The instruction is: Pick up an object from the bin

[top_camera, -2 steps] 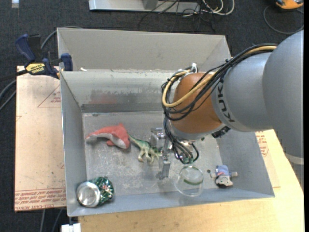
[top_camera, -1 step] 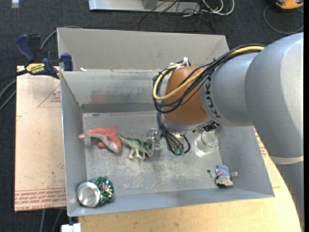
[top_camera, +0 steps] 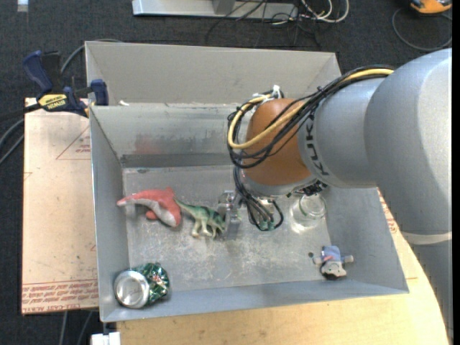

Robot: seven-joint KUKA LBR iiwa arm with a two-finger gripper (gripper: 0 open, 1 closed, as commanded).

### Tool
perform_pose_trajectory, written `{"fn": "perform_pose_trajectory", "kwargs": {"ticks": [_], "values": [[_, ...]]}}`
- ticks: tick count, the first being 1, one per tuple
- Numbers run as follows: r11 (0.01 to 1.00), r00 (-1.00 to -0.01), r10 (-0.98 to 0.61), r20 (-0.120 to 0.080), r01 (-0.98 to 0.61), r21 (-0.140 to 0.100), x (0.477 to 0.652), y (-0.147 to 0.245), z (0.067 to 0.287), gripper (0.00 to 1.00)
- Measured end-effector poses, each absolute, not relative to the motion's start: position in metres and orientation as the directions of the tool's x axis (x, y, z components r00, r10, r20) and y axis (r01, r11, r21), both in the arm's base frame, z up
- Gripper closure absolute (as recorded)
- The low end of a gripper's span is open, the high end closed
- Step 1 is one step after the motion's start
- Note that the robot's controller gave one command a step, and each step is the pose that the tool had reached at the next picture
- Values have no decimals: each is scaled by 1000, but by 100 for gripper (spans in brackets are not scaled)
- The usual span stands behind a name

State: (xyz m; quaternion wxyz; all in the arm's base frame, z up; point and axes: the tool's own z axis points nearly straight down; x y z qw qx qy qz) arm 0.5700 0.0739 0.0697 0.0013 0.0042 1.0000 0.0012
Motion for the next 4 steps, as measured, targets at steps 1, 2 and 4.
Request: {"fn": "perform_pose_trajectory", "kwargs": {"ticks": [1,2,4], "values": [[1000,-1000,2,-12,2,4,578,67,153,100],[998,-998,55,-5,55,4,597,64,142,100],[999,-999,53,-4,53,5,591,73,195,100]]}}
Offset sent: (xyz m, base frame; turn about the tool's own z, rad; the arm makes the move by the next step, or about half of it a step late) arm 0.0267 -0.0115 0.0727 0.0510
